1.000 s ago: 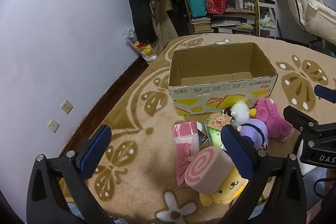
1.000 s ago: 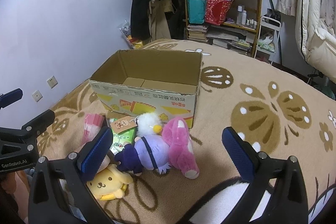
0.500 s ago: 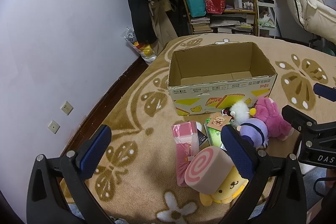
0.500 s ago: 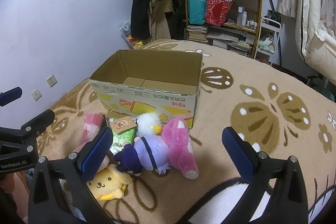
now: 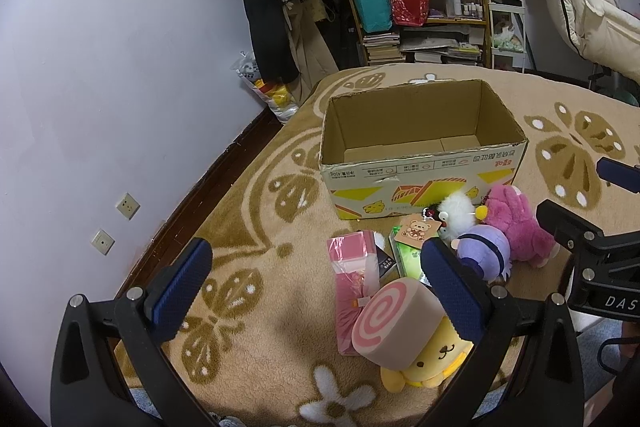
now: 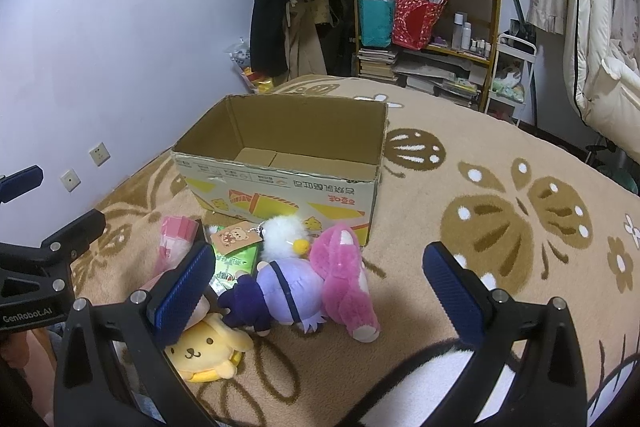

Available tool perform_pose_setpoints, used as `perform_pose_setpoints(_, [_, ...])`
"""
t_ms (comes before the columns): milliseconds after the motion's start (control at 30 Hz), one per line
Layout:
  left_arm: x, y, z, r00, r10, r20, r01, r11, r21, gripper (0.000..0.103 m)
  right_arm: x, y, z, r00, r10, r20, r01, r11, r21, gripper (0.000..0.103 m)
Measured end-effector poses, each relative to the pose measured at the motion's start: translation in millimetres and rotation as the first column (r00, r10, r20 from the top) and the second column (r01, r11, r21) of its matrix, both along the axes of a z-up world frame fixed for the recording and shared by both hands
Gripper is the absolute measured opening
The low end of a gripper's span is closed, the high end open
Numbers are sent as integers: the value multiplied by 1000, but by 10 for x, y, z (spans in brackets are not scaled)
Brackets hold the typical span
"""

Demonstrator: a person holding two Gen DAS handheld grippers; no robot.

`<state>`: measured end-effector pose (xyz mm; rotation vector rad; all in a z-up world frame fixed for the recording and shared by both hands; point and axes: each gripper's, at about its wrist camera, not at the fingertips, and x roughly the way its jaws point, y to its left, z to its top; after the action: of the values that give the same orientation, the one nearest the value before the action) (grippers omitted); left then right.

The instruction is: Organize soft objects

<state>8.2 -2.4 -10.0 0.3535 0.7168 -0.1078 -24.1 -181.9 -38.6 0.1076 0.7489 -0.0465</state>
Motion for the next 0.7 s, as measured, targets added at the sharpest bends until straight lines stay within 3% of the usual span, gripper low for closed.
perform_pose_setpoints(700, [6, 7, -3, 1000, -3, -2, 3, 1000, 1, 103, -1, 5, 10, 1000, -1, 5, 1, 1000, -2, 103])
